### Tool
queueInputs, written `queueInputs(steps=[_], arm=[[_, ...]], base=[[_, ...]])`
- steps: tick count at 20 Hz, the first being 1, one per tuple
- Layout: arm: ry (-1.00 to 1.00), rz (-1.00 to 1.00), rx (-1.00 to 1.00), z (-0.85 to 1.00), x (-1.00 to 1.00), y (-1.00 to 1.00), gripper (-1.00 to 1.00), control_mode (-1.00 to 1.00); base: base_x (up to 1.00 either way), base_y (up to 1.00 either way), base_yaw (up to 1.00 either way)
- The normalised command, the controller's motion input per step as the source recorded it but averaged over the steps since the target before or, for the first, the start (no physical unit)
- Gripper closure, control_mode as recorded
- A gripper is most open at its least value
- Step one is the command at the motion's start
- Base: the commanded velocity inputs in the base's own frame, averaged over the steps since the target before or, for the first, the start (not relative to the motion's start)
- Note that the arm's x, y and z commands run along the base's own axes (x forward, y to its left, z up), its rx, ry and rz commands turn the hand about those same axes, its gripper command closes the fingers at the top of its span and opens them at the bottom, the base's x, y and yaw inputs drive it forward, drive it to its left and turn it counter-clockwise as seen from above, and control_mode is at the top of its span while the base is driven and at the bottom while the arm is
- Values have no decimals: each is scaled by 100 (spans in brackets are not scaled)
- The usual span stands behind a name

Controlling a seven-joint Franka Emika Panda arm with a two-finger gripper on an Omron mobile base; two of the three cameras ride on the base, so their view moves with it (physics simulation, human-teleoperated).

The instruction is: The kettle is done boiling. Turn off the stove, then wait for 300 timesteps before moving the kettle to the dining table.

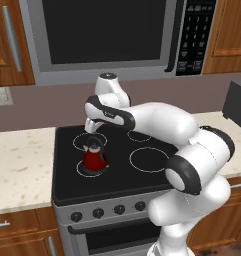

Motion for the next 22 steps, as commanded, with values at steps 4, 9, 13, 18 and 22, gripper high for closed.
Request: queueInputs(steps=[4,9,13,18,22], arm=[[0,0,0,-19,-14,0,-100,-100],[0,0,0,-14,-10,0,-100,-100],[0,0,0,-15,-2,0,-100,-100],[0,0,0,-16,0,0,-100,-100],[0,0,0,-13,2,0,-100,-100]], base=[[0,0,0],[0,0,0],[0,0,0],[0,0,0],[0,0,0]])
